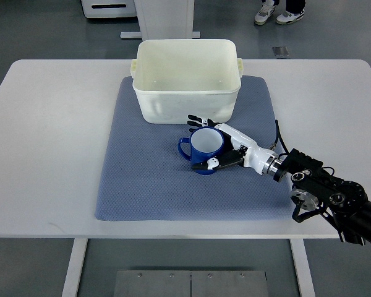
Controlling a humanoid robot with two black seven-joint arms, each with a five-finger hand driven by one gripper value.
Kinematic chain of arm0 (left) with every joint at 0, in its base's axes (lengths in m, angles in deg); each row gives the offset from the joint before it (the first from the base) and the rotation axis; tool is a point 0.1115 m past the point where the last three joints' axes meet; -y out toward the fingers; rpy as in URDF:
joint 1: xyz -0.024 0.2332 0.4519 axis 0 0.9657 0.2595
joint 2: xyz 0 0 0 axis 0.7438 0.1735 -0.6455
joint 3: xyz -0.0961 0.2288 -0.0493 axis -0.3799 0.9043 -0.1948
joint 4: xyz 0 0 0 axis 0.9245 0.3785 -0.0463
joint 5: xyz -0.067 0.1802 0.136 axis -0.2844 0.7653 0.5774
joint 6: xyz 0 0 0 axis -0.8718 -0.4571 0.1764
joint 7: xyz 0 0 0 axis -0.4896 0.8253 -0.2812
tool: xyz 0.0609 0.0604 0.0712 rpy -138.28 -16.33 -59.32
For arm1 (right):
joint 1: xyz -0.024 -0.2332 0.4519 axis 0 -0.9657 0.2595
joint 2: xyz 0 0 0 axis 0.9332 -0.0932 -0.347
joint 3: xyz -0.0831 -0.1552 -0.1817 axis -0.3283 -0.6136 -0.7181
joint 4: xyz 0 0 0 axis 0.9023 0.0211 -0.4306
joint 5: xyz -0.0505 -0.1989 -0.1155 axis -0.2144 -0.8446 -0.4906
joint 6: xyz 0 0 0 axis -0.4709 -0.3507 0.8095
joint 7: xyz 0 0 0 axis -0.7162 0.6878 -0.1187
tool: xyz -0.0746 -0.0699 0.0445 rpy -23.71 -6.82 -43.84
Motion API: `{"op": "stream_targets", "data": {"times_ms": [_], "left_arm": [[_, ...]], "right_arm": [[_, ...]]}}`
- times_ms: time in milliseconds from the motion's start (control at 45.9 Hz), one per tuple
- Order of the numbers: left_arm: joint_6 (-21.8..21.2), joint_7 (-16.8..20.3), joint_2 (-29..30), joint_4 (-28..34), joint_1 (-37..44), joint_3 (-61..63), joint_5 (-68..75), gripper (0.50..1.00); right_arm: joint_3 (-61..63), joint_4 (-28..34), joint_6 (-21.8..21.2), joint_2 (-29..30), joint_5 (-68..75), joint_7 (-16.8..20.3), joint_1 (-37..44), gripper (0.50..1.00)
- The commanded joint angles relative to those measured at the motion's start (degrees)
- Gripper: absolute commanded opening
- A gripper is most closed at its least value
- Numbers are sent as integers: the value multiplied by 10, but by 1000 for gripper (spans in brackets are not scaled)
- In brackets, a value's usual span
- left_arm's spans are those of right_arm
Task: Place cup in box with right hand
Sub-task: 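Lower the right hand onto the mug rim and close fingers around it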
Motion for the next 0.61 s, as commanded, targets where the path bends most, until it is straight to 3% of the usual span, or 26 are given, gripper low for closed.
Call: {"op": "stream_targets", "data": {"times_ms": [0, 65, 152, 218, 240, 261, 588], "left_arm": [[0, 0, 0, 0, 0, 0, 0, 1000], [0, 0, 0, 0, 0, 0, 0, 1000], [0, 0, 0, 0, 0, 0, 0, 1000], [0, 0, 0, 0, 0, 0, 0, 1000], [0, 0, 0, 0, 0, 0, 0, 1000], [0, 0, 0, 0, 0, 0, 0, 1000], [0, 0, 0, 0, 0, 0, 0, 1000]], "right_arm": [[-4, -3, 5, 0, 0, -4, -1, 958], [-14, -4, 6, 0, 0, -11, 0, 891], [-24, -4, 6, -1, 0, -21, 1, 757], [-31, -4, 5, -1, 0, -23, 1, 601], [-31, -4, 5, -1, 0, -23, 1, 600], [-38, -5, 6, -1, 0, -23, 1, 500], [-38, -9, 31, 0, 7, -23, 5, 500]]}}
